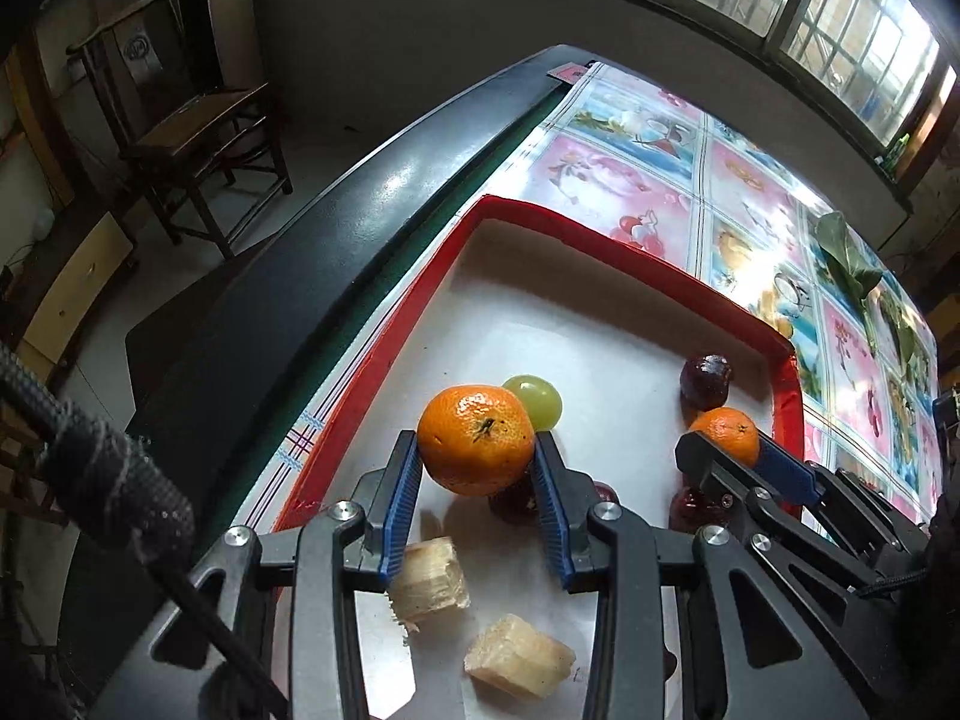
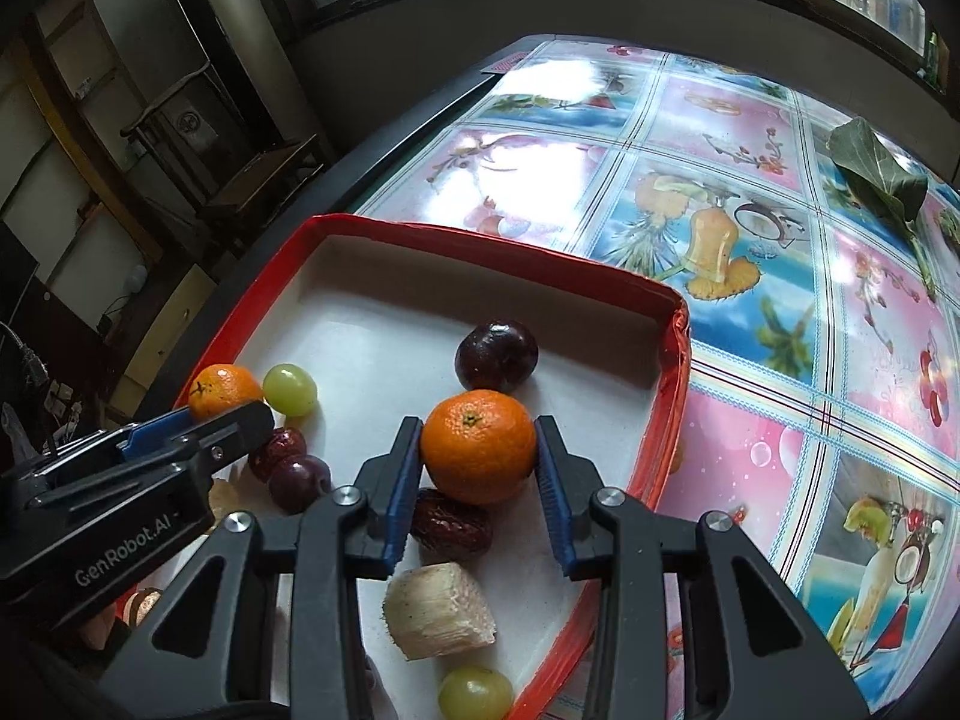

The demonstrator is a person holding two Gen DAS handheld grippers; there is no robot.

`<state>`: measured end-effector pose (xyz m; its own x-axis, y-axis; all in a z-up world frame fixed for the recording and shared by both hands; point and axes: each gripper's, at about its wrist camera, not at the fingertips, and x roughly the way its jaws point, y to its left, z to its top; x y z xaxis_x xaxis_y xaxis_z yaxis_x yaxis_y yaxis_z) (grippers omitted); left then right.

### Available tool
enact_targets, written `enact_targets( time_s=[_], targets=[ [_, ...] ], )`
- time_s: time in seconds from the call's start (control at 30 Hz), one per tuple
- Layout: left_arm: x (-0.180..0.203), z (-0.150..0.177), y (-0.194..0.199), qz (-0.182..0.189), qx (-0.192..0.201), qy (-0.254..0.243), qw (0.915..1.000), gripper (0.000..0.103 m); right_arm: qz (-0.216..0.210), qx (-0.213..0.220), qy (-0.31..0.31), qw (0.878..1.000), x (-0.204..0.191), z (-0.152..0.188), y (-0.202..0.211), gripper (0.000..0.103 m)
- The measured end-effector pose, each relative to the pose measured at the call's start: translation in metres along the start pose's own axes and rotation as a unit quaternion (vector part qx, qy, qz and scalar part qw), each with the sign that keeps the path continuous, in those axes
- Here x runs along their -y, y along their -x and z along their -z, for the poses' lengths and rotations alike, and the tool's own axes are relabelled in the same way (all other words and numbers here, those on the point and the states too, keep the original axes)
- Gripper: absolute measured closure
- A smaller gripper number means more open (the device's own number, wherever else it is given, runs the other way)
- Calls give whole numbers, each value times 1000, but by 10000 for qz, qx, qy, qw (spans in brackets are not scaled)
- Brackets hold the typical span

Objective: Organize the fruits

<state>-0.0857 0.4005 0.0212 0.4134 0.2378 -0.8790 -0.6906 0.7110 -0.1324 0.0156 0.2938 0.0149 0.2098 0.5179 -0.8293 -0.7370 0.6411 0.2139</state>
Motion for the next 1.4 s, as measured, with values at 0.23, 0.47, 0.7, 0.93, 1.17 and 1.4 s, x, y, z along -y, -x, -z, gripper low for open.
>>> enact_targets(
  time_s=[0.23,0.47,0.7,0.93,1.17,1.4],
  targets=[
    [-1,-3,-1,-42,-22,53,10000,63,-29,199,40,9998,-2,9,22,52],
    [-2,0,8,42,11,180,9998,54,-141,389,-122,9991,8,31,54,51],
    [9,22,46,-26,405,111,9991,32,-163,551,-241,9981,21,62,91,47],
    [23,68,81,-357,777,-152,9962,25,-253,693,296,9968,26,94,116,38],
    [26,117,109,-539,913,-455,9933,23,-350,875,1566,9831,21,122,129,32],
    [25,153,118,-586,747,-694,9931,23,-754,590,2357,9671,20,129,124,32]
  ],
)
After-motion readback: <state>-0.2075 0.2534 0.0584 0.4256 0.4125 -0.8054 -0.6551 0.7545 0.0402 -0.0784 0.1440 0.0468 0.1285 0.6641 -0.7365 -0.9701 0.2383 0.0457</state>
